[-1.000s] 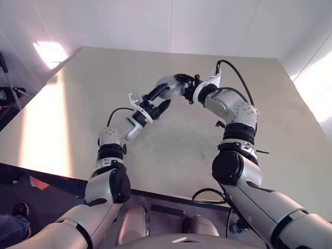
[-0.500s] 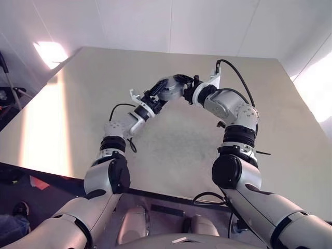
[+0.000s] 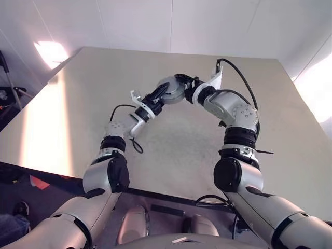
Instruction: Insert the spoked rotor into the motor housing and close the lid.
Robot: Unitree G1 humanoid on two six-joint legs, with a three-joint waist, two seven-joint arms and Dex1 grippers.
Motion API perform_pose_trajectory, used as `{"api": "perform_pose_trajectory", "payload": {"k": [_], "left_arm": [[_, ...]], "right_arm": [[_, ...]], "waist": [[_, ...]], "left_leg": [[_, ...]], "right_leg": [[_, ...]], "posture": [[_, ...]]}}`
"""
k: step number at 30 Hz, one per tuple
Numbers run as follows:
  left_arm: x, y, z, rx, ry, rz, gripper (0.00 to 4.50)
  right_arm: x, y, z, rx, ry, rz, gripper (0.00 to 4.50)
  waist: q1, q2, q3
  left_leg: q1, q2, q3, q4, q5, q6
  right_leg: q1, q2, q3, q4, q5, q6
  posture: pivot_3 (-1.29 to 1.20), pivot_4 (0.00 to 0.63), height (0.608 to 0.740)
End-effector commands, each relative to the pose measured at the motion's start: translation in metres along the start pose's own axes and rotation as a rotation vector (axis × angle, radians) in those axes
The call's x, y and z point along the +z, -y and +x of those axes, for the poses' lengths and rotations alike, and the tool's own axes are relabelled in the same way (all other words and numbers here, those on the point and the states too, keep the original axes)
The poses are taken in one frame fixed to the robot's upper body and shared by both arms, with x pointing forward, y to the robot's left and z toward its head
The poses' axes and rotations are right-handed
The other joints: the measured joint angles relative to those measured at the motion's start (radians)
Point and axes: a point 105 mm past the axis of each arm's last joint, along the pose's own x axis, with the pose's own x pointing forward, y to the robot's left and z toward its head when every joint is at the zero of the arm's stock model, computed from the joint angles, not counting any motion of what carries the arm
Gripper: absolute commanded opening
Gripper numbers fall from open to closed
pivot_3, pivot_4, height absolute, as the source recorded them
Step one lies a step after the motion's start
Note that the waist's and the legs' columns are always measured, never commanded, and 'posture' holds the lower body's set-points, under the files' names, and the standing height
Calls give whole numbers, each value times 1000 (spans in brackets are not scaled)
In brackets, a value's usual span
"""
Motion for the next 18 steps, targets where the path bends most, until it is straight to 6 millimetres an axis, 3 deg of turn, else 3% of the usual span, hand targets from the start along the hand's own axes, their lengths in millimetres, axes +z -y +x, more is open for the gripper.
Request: {"api": "perform_pose_trajectory", "payload": {"k": [1,6,12,15,18], "left_arm": [[21,15,-2,-32,62,115,2413],[64,10,-28,31,255,192,2413],[128,-1,-76,253,589,308,2413],[146,-11,-96,395,694,348,2413],[151,-22,-105,502,742,354,2413]], "right_arm": [[43,-10,-10,-19,241,-179,3467],[58,1,-14,-40,306,-192,3467],[49,13,-13,-73,272,-217,3467],[44,15,-10,-73,248,-211,3467],[42,12,-7,-66,238,-215,3467]], "waist": [[1,0,0],[-5,-1,0],[-7,-1,0],[-4,-2,1],[6,-3,2]], "left_leg": [[0,0,0,1,0,0],[0,0,-1,1,0,0],[0,0,-2,1,0,0],[0,0,-2,2,0,0],[-1,0,-2,3,0,0]], "right_leg": [[0,0,0,0,0,0],[0,0,0,0,1,1],[0,1,0,0,1,1],[0,1,0,0,1,1],[1,0,0,0,1,1]], "posture": [[0,0,740],[0,0,740],[0,0,740],[0,0,740],[0,0,740]]}}
